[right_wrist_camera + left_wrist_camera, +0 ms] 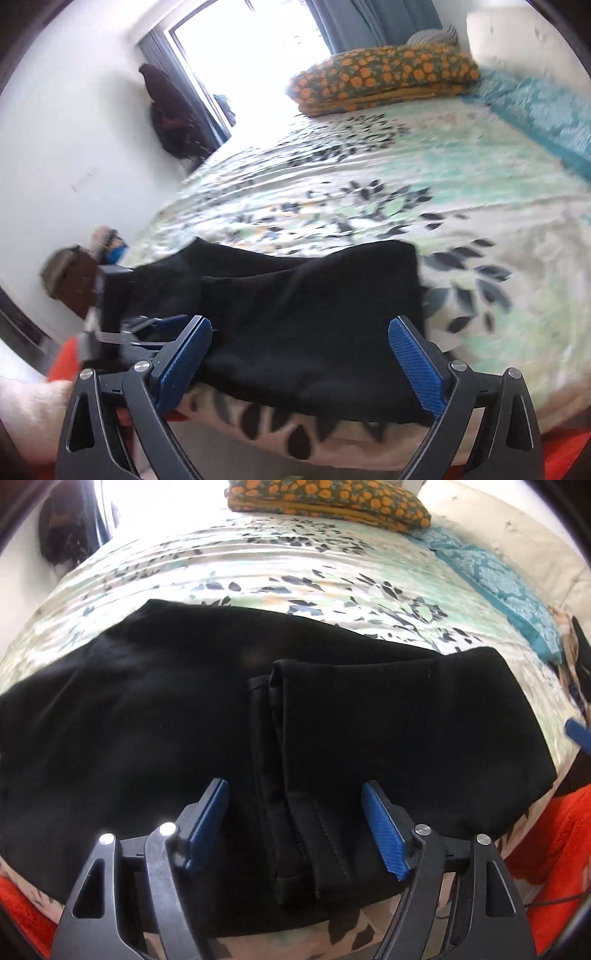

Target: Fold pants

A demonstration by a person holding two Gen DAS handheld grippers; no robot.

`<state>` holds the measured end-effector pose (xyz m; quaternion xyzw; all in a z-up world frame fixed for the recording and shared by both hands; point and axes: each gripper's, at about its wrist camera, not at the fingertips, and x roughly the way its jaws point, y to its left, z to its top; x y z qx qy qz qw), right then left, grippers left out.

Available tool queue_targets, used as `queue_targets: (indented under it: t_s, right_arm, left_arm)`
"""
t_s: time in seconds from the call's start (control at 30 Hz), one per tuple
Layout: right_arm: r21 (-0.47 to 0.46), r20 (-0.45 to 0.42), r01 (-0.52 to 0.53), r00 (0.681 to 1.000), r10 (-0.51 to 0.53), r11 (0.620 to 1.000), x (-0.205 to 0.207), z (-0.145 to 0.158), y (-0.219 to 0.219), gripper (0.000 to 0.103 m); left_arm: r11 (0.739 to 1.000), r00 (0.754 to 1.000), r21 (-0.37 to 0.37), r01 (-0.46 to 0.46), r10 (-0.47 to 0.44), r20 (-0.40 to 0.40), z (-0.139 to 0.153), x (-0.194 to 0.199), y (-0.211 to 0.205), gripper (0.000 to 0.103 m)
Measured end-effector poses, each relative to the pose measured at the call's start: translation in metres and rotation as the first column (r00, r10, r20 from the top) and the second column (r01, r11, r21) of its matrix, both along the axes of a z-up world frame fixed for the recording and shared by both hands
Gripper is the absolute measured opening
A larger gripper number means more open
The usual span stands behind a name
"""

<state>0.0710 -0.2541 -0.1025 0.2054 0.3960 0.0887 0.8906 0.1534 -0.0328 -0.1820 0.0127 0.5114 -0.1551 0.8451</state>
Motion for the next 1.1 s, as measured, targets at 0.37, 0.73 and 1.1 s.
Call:
queue_targets:
  t_s: [0.37,0.73,1.1]
  right_arm:
    - [0.146,-0.030,0.036,0.999,-0.032,0.989,0.009,-0.007,-0.008,0.085]
    - [0.561,-0.387,0.017,0.889,0.245,0.827,0.148,-0.086,0.031,0.067]
    - [0.267,-0.230,0.101,0.972,-0.039,0.958,0.123,-0.010,-0.023,0.073]
  left_arm:
    - [0.999,0.978,-0.018,-0.040,0.042,0.205,0.060,-0.020,0.012,0.076]
    - [0.983,0.980,0.040,0.181,-0.184,0.080,-0.004,0.001,-0.034,0.071]
    - [0.982,0.978,0.021,0.187,-0.188,0.087,-0.001,-0.005,-0.030,0.072]
